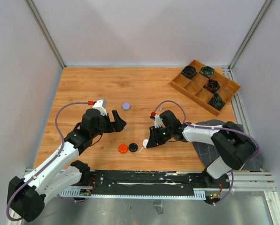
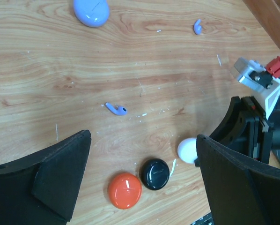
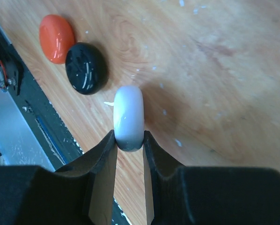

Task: Insert the wireless bluetooth earbuds into the charging case
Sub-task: Place the charging case at the center of the board, then pick up the charging case at the center of the board.

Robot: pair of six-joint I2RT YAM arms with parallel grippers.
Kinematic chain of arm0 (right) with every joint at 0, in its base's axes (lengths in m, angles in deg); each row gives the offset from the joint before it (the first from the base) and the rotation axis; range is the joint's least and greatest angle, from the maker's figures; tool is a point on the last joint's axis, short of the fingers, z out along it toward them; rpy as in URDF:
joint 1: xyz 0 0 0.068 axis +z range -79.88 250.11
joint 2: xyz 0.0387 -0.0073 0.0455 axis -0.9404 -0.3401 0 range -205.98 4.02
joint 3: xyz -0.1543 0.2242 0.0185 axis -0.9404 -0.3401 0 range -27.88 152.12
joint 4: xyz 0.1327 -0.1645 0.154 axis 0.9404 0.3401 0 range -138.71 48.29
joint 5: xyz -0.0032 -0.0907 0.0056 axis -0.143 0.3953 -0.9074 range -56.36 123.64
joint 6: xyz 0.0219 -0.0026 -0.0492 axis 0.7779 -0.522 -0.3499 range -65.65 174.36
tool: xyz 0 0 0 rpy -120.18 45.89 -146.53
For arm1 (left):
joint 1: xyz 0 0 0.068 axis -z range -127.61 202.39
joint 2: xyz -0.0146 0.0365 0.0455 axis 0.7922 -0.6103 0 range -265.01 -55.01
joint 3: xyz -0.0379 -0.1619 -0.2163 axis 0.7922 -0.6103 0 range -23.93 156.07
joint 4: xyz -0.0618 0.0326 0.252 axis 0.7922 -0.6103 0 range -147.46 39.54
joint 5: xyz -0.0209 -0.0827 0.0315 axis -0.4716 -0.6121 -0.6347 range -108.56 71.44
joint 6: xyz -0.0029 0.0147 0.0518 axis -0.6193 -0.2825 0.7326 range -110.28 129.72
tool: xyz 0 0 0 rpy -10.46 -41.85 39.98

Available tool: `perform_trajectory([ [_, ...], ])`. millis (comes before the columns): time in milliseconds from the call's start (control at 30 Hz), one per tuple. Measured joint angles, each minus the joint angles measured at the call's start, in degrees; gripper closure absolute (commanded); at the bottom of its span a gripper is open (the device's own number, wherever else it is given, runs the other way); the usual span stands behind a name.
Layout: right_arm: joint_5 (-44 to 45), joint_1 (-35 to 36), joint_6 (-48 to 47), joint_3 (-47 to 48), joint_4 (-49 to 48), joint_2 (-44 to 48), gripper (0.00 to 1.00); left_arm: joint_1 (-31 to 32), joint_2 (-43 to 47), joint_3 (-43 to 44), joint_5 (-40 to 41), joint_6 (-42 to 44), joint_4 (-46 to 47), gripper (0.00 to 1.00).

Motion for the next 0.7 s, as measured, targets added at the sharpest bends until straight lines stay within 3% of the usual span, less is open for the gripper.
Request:
perform_trajectory([
  [267,-1.3,1.9,3.4,0.0,-3.0,-2.2,0.58,0.0,-3.6,-0.1,2.6,-1.0,1.7,0.01],
  [433,2.5,2.1,2.5,0.0,-0.3,0.3,0.43,0.0,-7.0,-0.1,3.2,-0.9,2.2,0.02],
  [700,11.5,2.2,-2.4,-0.4,4.2,7.0,0.26,0.0,-13.9,3.8,4.0,2.7,2.3,0.02],
])
